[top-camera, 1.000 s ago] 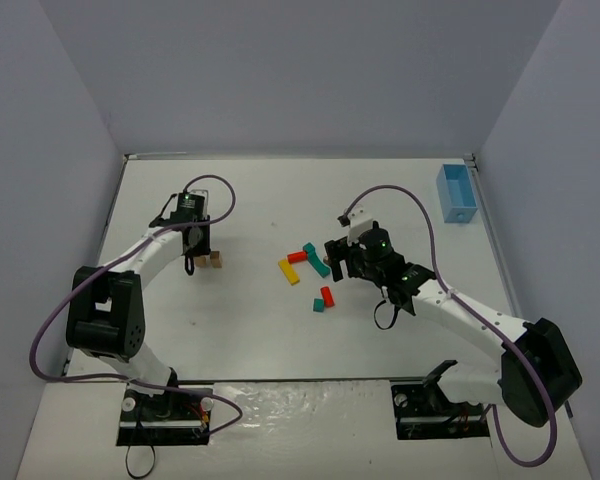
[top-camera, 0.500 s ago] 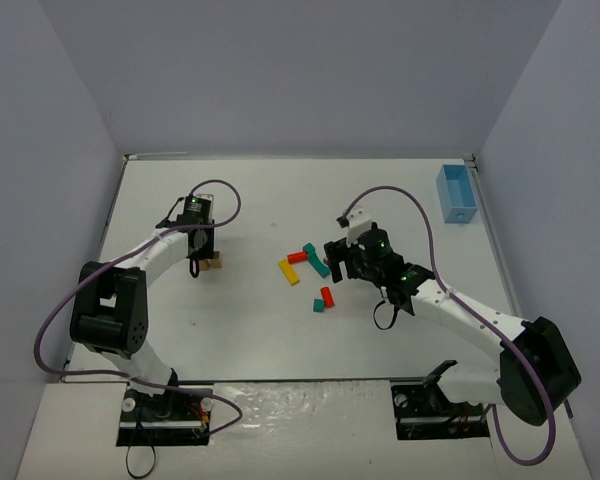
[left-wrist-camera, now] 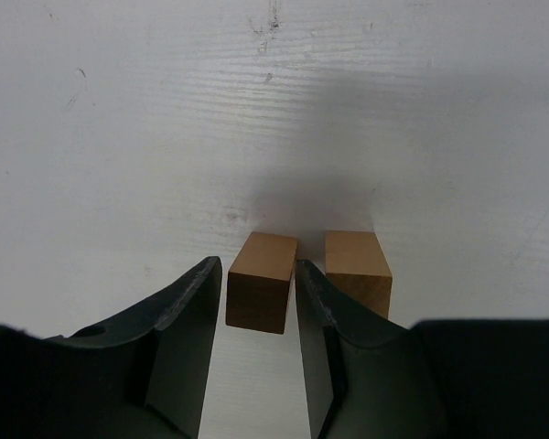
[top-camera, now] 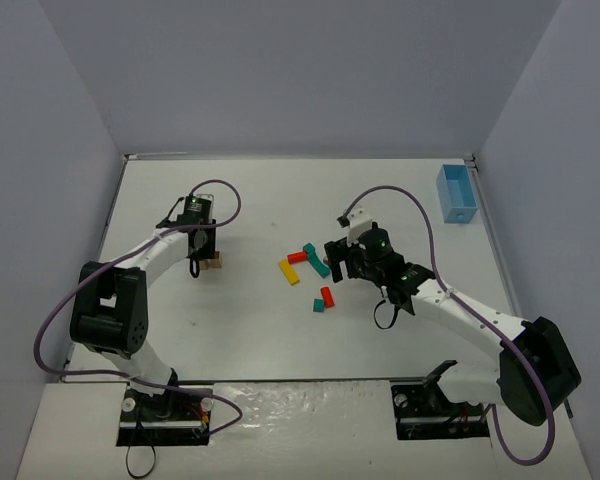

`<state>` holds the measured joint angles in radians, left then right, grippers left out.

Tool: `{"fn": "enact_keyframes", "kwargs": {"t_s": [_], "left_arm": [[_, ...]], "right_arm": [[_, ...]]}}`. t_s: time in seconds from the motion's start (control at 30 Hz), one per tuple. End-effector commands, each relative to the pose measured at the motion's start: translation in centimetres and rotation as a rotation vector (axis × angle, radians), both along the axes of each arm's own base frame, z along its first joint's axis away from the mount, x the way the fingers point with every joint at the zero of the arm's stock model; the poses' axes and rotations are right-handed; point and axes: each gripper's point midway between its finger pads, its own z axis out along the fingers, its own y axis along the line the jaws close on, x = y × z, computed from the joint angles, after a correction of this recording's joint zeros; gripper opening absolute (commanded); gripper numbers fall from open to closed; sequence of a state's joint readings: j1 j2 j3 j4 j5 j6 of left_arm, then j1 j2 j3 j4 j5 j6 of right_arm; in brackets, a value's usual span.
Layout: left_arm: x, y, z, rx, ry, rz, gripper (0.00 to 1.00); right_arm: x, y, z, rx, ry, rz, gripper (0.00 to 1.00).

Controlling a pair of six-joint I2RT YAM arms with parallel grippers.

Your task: Build the wood block tower

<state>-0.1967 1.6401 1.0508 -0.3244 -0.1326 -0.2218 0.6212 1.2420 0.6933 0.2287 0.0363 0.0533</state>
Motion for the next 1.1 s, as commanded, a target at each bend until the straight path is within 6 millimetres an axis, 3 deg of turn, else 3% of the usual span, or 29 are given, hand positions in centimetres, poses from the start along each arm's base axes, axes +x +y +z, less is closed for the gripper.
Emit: {"fn": "enact_keyframes", "kwargs": {"t_s": [0.0, 0.23, 0.3, 0.4, 0.63, 0.93, 1.07], "left_arm": [[1.2, 0.0, 3.1, -0.011, -0.096, 0.016, 0.36], [1.3, 0.1, 6.8, -0.047, -0.175, 0.039, 0.36], [1.2, 0.7, 8.4, -0.060, -0.210, 0.055, 0.36], [0.9, 1.9, 9.1, -0.070, -0.211, 0.074, 0.36], [-0.4, 4.7, 5.6, -0.071, -0.085, 0.135, 0.35], [-0.3, 4.6, 1.5, -0.075, 0.037, 0.133, 0.35], [-0.1, 4.7, 0.7, -0.074, 0.055, 0.137, 0.35]], "right_arm": [[1.0, 0.8, 1.1, 0.048, -0.040, 0.001, 0.78], [1.0, 0.8, 1.3, 0.051, -0.045, 0.005, 0.79], [0.9, 0.8, 1.2, 0.051, -0.043, 0.007, 0.79], [0.9, 0.9, 1.3, 0.054, -0.044, 0.009, 0.79], [0.9, 0.9, 1.4, 0.058, -0.048, 0.011, 0.79], [0.9, 0.8, 1.5, 0.060, -0.052, 0.010, 0.79], [0.9, 0.8, 1.5, 0.059, -0.049, 0.011, 0.79]]}}
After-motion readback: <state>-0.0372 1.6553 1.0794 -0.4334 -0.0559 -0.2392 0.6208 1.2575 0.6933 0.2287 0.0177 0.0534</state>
